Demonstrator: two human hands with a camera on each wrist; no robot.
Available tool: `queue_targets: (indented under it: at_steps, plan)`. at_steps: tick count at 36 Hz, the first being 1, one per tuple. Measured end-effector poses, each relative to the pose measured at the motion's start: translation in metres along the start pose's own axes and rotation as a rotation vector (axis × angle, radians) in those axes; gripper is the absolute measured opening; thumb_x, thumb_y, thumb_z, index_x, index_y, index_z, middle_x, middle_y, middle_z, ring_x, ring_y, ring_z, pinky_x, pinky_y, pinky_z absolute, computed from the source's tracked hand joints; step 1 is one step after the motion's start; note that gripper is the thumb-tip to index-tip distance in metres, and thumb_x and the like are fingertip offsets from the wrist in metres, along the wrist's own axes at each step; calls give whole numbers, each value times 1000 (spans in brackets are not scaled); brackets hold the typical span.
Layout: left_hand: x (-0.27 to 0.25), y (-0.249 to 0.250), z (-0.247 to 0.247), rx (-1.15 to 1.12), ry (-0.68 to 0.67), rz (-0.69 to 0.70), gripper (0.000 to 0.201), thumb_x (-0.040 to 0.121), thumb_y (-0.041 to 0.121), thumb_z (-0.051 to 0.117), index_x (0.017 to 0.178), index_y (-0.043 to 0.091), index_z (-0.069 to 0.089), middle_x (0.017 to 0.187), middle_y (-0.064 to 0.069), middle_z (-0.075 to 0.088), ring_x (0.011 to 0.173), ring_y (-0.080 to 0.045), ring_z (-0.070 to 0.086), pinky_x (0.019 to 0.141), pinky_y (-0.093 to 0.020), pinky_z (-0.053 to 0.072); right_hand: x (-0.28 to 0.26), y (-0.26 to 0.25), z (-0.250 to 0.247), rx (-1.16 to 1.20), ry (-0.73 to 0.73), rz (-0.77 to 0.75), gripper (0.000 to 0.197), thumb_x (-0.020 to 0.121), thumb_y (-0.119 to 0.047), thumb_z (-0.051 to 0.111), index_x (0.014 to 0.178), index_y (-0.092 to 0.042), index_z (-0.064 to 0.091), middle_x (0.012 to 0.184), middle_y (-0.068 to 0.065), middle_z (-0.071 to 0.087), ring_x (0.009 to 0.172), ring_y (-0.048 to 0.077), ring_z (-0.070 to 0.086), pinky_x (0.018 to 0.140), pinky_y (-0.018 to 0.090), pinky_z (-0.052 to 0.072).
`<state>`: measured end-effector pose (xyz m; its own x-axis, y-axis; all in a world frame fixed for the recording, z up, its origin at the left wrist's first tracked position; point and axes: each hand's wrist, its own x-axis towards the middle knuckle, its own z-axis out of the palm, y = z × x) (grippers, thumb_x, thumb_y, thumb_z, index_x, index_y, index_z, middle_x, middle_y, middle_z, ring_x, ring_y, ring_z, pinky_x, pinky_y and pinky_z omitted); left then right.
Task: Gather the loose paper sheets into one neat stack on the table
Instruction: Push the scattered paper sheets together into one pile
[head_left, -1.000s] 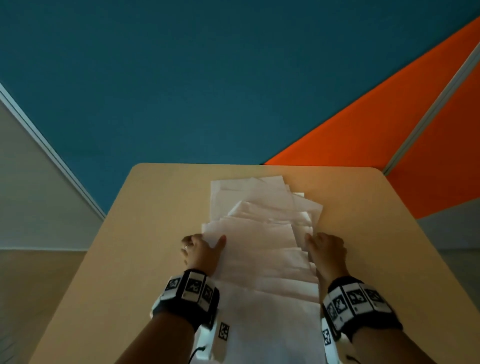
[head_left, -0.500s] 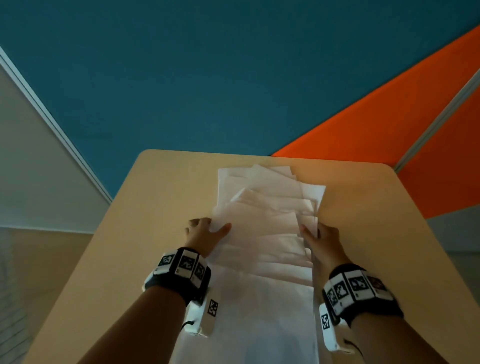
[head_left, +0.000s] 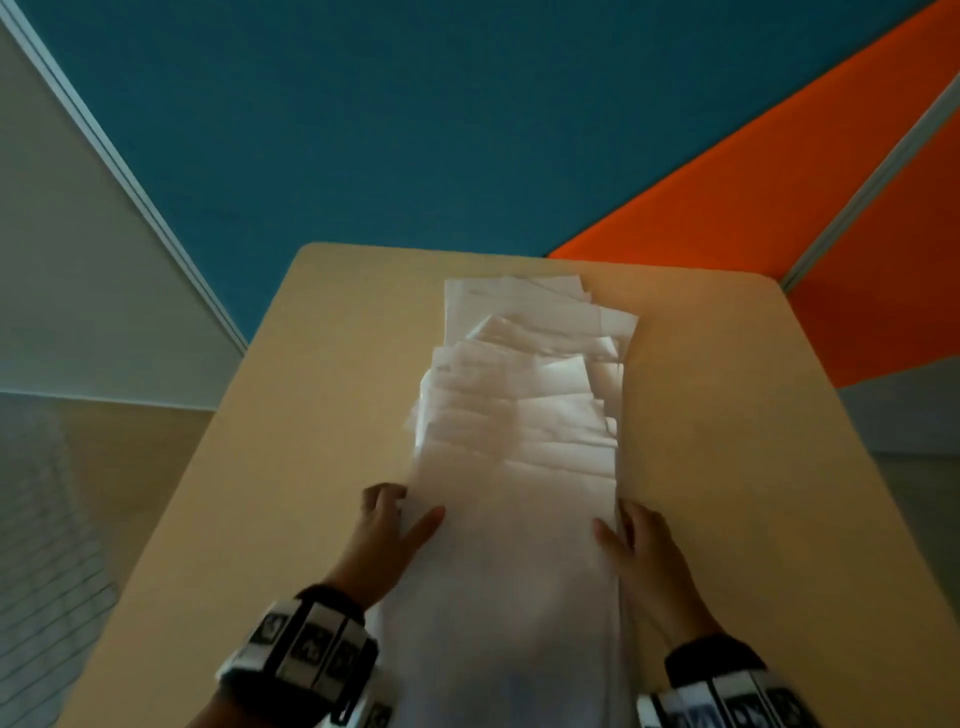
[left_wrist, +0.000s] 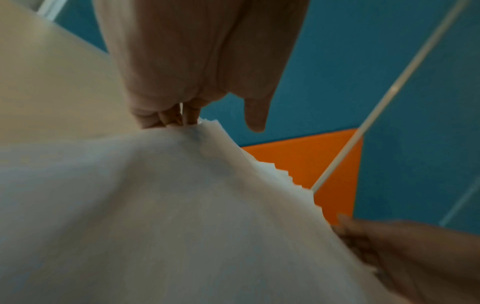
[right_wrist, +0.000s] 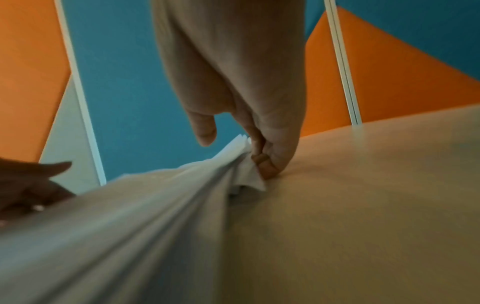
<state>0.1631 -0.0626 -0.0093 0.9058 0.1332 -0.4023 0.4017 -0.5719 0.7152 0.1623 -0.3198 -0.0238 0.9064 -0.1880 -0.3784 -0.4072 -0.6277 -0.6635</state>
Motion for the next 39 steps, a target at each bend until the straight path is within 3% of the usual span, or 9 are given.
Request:
queue_targets:
  at_steps: [5, 9, 11, 16, 18, 23, 29, 34, 39]
  plan:
    - [-18, -1, -16, 131, -111, 10, 87, 79, 39, 65, 142, 1, 18, 150, -16, 16, 130, -30, 39, 107, -37, 38, -27, -1, -9, 8, 70, -104, 65, 83, -26, 66, 137, -8, 34, 140, 17, 39, 129, 32, 38, 103, 39, 36]
    - [-58, -29, -28, 561, -280, 368, 122, 56, 84, 48, 147, 17, 1, 157, -7, 3, 144, -27, 15, 115, -51, 28, -78, 14, -12, -219, -144, -510, 88, 75, -47, 67, 144, -32, 13, 151, 5, 23, 136, 22, 24, 110, 34, 25]
    - [-77, -47, -26, 726, -365, 550, 115, 61, 79, 50, 146, 23, -3, 158, -2, -3, 146, -24, -2, 118, -54, 14, -103, 29, -6, -388, -288, -694, 90, 72, -58, 59, 139, -50, 1, 151, -2, 23, 136, 17, 22, 111, 40, 28]
    - [-108, -60, -13, 1010, -601, 651, 123, 69, 64, 59, 116, 41, -52, 145, 3, -36, 128, -28, -40, 106, -49, -17, -131, 64, 12, -744, -392, -942, 84, 72, -72, 46, 140, -25, 30, 141, -1, 36, 123, 18, 38, 104, 43, 35]
    - [-112, -59, -10, 1056, -564, 712, 121, 68, 66, 57, 125, 37, -46, 150, -2, -26, 132, -31, -33, 107, -55, -9, -128, 66, 14, -763, -368, -1015, 80, 73, -69, 47, 138, -23, 36, 140, -1, 39, 121, 18, 41, 104, 47, 39]
    - [-106, -56, -7, 1165, -377, 689, 117, 50, 78, 51, 143, 14, 21, 143, -8, 47, 129, -27, 45, 94, -50, 42, -107, 53, 11, -826, -281, -986, 83, 65, -61, 54, 138, -24, 36, 137, 0, 47, 122, 18, 37, 106, 44, 37]
    - [-82, -53, -9, 1010, -264, 565, 105, 59, 62, 58, 145, 19, 15, 146, -11, 43, 133, -27, 30, 89, -59, 50, -86, 38, 6, -718, -191, -887, 71, 70, -42, 53, 136, -20, 37, 135, 2, 44, 120, 19, 37, 99, 47, 47]
    - [-76, -57, -12, 962, -356, 535, 122, 64, 64, 61, 132, 34, -34, 149, 2, -28, 135, -23, -26, 110, -47, -3, -89, 44, -2, -744, -250, -961, 87, 67, -60, 55, 142, -27, 25, 145, 0, 24, 130, 20, 25, 105, 43, 31]
    - [-64, -60, -12, 814, -307, 569, 115, 64, 65, 57, 141, 32, -22, 157, -6, -10, 141, -24, -14, 120, -50, 14, -78, 55, -6, -800, -213, -964, 84, 66, -59, 55, 139, -25, 32, 142, 1, 31, 129, 20, 32, 101, 45, 43]
